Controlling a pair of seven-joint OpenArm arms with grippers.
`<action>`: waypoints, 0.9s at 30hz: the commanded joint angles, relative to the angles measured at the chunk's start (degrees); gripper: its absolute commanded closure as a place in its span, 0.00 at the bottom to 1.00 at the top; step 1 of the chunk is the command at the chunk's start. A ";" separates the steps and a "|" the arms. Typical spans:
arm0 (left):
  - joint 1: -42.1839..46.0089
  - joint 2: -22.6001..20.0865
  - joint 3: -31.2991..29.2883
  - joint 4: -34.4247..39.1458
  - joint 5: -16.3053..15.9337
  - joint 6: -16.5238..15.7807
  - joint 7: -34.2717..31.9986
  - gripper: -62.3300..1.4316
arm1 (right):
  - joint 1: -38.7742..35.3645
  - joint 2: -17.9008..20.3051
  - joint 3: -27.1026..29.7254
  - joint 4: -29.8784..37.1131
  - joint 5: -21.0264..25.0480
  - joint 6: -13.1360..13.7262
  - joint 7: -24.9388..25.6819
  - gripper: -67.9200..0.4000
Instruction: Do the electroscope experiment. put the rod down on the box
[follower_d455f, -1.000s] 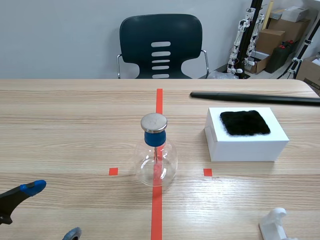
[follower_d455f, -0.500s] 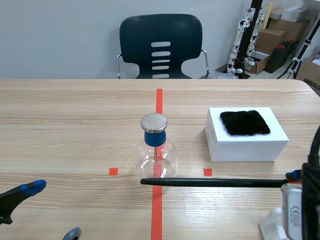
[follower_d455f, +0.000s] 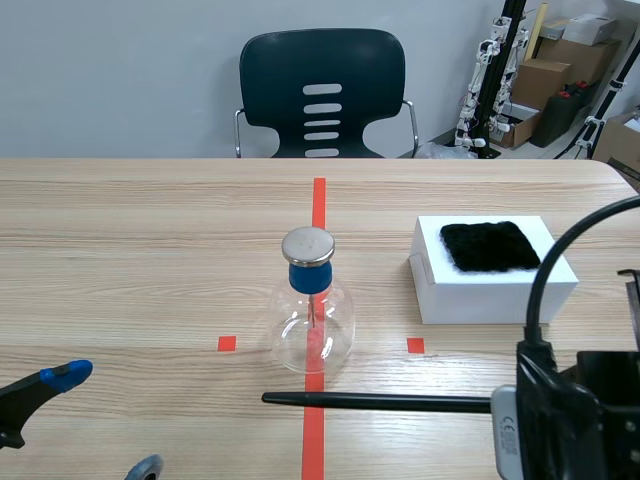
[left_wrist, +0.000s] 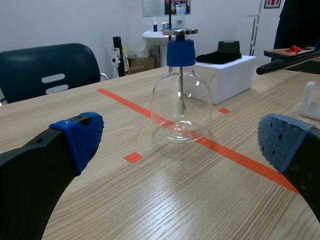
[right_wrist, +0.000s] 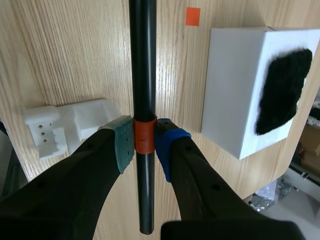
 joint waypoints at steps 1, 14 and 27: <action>-0.15 -0.37 -0.26 0.76 -0.35 -0.04 -1.05 0.00 | 1.73 -1.14 0.46 0.26 0.02 2.62 -0.63 0.98; -0.15 -0.37 -0.26 0.76 -0.35 -0.04 -1.03 0.00 | 7.72 -16.09 0.26 -8.07 -8.63 14.03 -2.25 0.98; -0.15 -0.37 -0.26 0.76 -0.35 -0.04 -1.05 0.00 | 9.88 -19.26 -3.10 -12.13 -17.86 14.03 3.61 0.98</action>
